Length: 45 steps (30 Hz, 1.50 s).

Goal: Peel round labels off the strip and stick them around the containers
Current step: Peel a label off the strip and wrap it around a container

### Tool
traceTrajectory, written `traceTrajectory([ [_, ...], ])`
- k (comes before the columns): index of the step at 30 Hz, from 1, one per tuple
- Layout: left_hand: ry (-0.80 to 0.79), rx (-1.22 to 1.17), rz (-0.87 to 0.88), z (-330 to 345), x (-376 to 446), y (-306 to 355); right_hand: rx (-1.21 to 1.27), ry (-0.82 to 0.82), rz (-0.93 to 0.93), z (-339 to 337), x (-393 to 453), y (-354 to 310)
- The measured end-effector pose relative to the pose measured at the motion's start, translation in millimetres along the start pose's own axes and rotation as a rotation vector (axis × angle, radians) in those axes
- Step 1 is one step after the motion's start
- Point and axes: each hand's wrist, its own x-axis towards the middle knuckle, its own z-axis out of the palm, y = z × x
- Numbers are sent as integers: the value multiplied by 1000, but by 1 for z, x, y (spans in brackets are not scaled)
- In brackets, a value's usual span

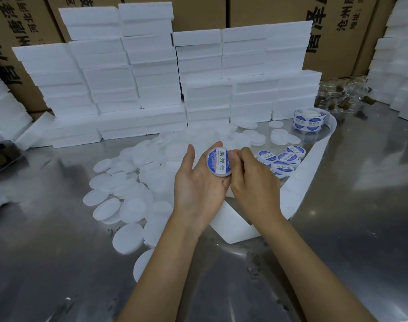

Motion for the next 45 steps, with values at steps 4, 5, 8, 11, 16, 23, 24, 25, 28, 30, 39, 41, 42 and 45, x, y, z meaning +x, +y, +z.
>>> traceTrajectory([
  [4,4,84,14,7,-1,-7,-4,-1,111,-1,-4,-8],
  [5,2,110,19,9,-2,-10,-21,7,131,-1,-4,-9],
  [8,-20,150,26,13,-3,-15,-10,70,164,-3,-2,-6],
  [11,-40,191,34,13,-3,-17,70,144,191,-3,3,0],
  [16,3,285,80,8,5,-21,55,110,143,1,5,4],
  [23,99,522,258,1,10,-16,259,-163,110,5,2,-1],
  [24,108,592,291,0,10,-15,330,-190,127,5,2,-1],
  [25,106,664,318,-2,9,-15,379,-207,152,5,3,-1],
  [28,61,835,334,-3,7,-13,446,-212,245,3,7,0],
  [30,35,916,324,-6,6,-13,495,-161,378,0,14,4],
  [39,166,552,327,-9,8,3,1356,4,1136,-20,35,52],
  [41,177,445,289,-10,8,7,1436,17,1185,-22,34,56],
  [42,181,419,282,-12,8,10,1447,23,1203,-24,34,57],
  [45,206,376,274,-15,7,14,1388,25,1210,-27,35,58],
])
